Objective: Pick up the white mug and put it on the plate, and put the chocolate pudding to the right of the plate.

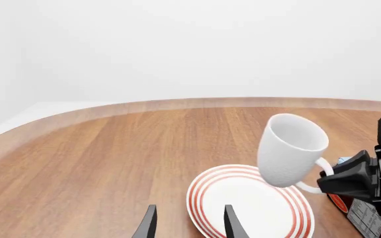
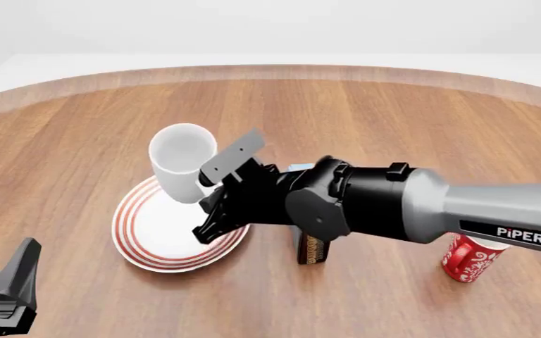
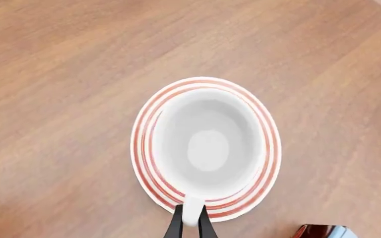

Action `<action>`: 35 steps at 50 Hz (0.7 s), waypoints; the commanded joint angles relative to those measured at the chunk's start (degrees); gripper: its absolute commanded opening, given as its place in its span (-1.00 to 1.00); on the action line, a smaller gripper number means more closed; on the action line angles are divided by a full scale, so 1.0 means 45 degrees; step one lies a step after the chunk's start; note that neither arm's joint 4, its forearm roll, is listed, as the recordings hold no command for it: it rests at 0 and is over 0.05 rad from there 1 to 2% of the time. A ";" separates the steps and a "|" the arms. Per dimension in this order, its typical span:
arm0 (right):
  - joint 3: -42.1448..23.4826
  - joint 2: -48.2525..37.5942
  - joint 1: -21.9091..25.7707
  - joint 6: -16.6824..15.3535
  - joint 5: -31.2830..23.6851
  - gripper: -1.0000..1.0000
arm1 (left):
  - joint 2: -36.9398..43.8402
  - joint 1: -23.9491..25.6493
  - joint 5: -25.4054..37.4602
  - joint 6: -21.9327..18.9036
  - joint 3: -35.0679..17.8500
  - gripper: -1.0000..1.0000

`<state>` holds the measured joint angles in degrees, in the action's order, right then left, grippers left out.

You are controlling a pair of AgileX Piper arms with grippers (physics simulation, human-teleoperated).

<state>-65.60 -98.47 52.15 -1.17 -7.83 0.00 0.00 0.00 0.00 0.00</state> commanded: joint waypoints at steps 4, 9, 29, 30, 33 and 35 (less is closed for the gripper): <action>-0.0366 -0.0372 -0.0036 0.0108 0.0050 -1.00 | 0.0000 0.0000 0.0000 0.0000 0.0000 1.00; -0.0505 -0.0524 -0.0061 0.0115 0.0061 -1.00 | 0.0000 0.0000 0.0000 0.0000 0.0000 1.00; -0.0852 -0.1047 -0.0070 0.0323 0.0189 -1.00 | 0.0000 0.0000 0.0000 0.0000 0.0000 1.00; -0.0863 -0.1067 -0.0074 0.0353 0.0194 -1.00 | 0.0000 0.0000 0.0000 0.0000 0.0000 1.00; -0.0843 -0.1148 -0.0039 0.0425 0.0255 -1.00 | 0.0000 0.0000 0.0000 0.0000 0.0000 1.00; -0.0869 -0.1232 -0.0020 0.0433 0.0295 -1.00 | 0.0000 0.0000 0.0000 0.0000 0.0000 1.00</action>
<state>-68.83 -102.97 51.96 -0.09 -7.06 0.00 0.00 0.00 0.00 0.00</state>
